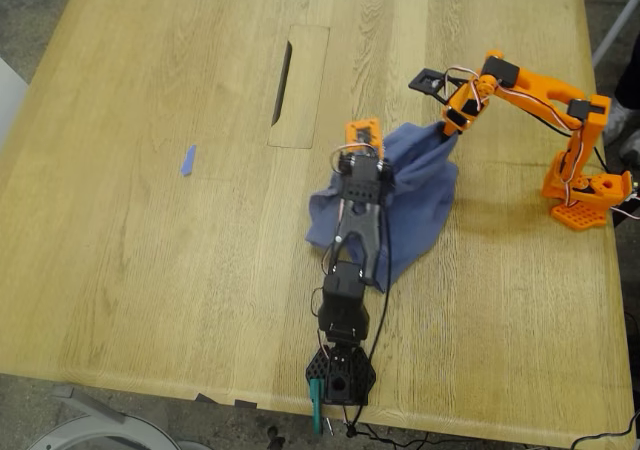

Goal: Fold a T-shirt

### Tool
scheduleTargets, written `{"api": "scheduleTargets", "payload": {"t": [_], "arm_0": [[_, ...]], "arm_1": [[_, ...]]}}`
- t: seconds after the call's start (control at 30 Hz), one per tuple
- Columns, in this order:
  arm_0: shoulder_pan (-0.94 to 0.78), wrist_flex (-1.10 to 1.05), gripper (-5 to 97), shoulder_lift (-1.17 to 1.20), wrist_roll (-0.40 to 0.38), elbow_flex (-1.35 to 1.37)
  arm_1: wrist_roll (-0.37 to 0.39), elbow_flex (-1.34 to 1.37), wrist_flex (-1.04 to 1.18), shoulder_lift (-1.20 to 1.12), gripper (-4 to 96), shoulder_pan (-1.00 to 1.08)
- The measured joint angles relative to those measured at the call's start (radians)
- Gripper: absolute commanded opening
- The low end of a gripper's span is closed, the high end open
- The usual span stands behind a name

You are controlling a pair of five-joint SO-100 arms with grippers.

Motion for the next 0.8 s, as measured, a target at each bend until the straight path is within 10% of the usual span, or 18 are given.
{"api": "scheduleTargets", "payload": {"t": [0.8], "arm_0": [[0.397, -0.196, 0, 0.291, -0.005, 0.624]], "arm_1": [[0.009, 0.81, -0.153, 0.528, -0.1, -0.192]]}}
